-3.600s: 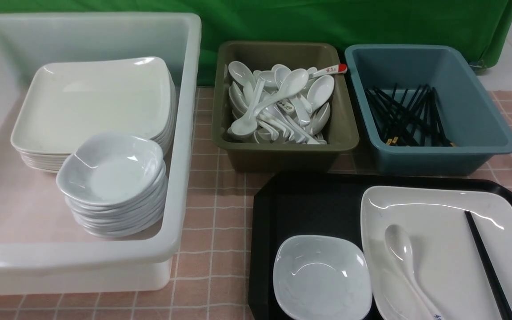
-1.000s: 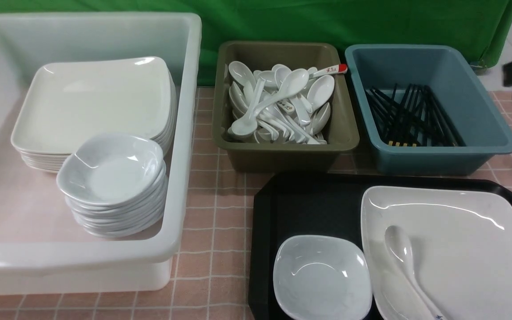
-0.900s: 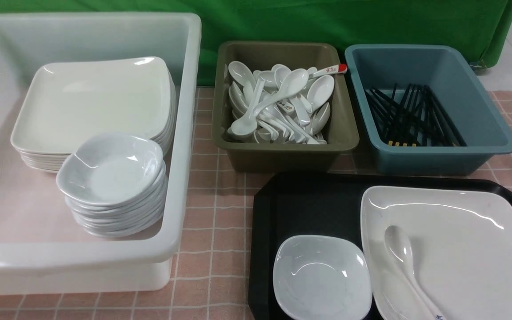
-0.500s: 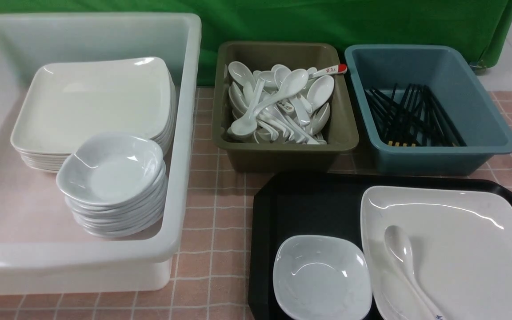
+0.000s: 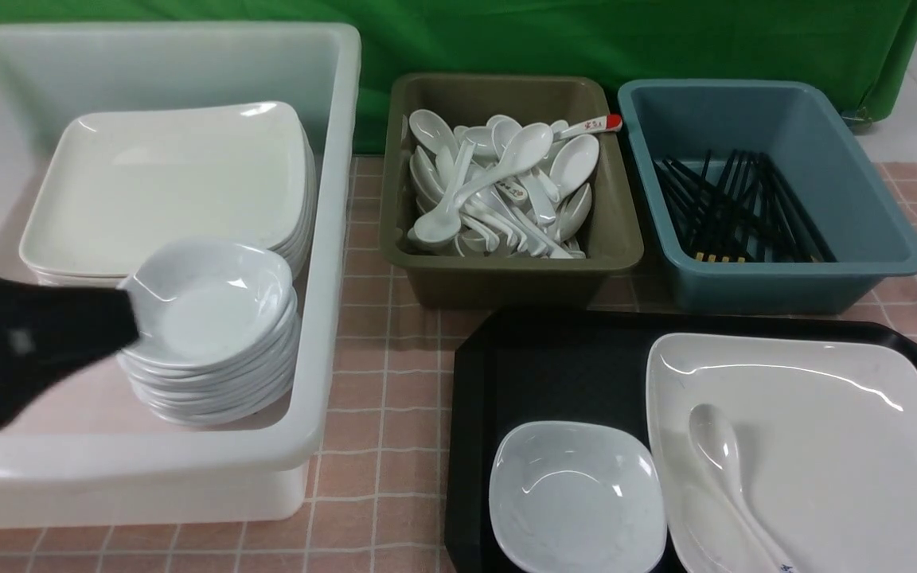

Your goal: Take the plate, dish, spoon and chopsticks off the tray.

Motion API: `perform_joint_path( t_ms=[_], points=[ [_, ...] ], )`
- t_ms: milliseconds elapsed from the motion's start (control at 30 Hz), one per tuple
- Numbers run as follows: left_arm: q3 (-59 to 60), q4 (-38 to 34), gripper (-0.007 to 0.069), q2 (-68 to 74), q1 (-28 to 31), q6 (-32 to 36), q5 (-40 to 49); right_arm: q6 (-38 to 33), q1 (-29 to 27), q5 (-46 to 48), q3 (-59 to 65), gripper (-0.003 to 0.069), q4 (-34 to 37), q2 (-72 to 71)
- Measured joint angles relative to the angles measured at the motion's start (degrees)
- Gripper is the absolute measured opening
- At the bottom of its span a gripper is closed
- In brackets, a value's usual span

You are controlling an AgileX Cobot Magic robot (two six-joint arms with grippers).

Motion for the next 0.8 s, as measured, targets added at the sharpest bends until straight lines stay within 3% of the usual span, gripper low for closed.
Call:
perform_joint_path(
  t_ms=[133,233,267,400,533,567,667,800],
  points=[
    [-3.5,-7.8,0.0024,15.7,-2.1,7.1,8.0,0.0,0.0,0.0,0.0,0.0043,-0.1,0.0],
    [-4.6,-9.9,0.0024,21.3,-6.6,7.6,7.0,0.0,0.0,0.0,0.1,0.0043,0.0,0.0],
    [-6.0,-9.7,0.0024,24.9,-10.5,7.0,4.7,0.0,0.0,0.0,0.2,0.0044,0.0,0.0],
    [-12.1,-4.6,0.0027,33.4,-23.8,0.2,-1.9,0.1,0.0,-0.1,0.6,0.0048,0.0,0.0],
    [-18.9,-0.5,0.0052,40.7,-32.6,-5.2,-2.9,0.2,0.0,-0.4,0.6,0.0054,0.0,0.0],
    [-23.6,2.0,0.0074,45.4,-36.6,-9.7,-3.4,0.2,0.0,-1.1,0.6,0.0058,0.0,0.0],
    [-29.5,6.3,0.0108,51.1,-41.2,-15.0,-3.7,0.2,0.0,-1.8,0.6,0.0063,0.0,0.0],
    [-40.0,13.4,0.0213,61.7,-47.7,-23.5,-1.5,0.5,0.0,-2.2,0.6,0.0069,0.0,0.0]
  ],
)
